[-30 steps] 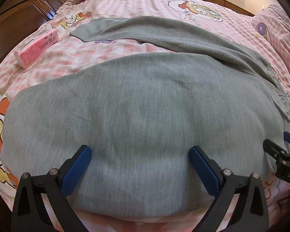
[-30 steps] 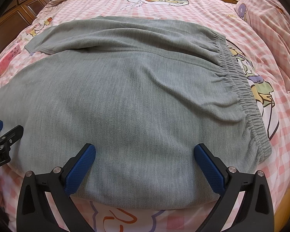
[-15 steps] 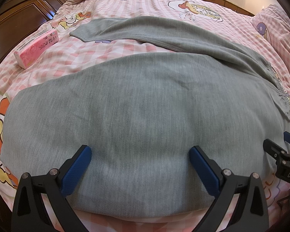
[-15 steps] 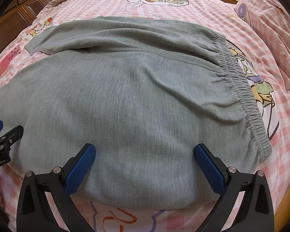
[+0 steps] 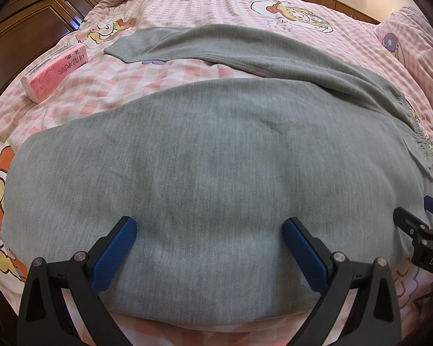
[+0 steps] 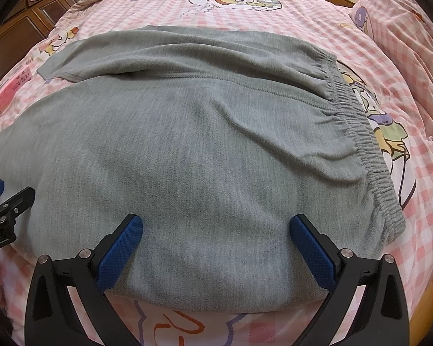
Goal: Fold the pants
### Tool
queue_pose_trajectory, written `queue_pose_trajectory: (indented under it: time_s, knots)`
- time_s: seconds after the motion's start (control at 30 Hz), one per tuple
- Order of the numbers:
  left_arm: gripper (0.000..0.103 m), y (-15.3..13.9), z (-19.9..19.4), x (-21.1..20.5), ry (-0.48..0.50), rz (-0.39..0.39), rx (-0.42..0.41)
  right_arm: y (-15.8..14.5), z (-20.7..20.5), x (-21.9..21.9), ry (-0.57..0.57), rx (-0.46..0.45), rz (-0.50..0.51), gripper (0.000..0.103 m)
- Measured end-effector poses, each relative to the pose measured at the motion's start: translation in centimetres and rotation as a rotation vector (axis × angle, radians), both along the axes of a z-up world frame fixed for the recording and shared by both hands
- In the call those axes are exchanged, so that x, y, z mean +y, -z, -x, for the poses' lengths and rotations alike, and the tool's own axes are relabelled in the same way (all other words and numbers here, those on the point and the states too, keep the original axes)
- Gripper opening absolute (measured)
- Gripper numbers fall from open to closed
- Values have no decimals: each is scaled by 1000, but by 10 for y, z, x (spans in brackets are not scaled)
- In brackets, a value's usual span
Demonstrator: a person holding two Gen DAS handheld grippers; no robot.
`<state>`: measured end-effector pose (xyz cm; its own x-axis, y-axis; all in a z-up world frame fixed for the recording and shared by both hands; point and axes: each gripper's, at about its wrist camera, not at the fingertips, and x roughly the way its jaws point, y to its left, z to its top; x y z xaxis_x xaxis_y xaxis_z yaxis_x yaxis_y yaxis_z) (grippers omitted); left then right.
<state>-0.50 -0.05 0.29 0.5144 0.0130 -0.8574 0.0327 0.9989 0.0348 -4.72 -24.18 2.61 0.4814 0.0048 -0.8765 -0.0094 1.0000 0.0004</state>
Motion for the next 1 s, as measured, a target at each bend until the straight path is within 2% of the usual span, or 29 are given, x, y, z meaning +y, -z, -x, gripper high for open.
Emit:
queue_pose_trajectory:
  time_s: [0.2,0.3,0.43,0.53,0.73,0.87,1.0]
  knots:
    - [103,-2,-1,2,5,4,5,-1,-1,0,-1,-1,-5,103]
    - [103,-6,-7,2,22,-4,45,-4,-1,-4,-12,8,-26,103]
    - [103,-16,-18,7,65,23,104,-11,-6,-14,-51,43,-99,103]
    - [103,-34,-29,11,95,32,81,-23,-12,-23,-88,57,-144,103]
    - [103,-68,-76,16,114,21,22,-57,-39,-36,-116,-23,-57,103]
    - [103,-82,-118,17,113,26,8,-70,-71,-52,-91,-35,-80,103]
    - [103,-89,-161,19,99,13,22,-69,-102,-71,-47,-24,-89,103]
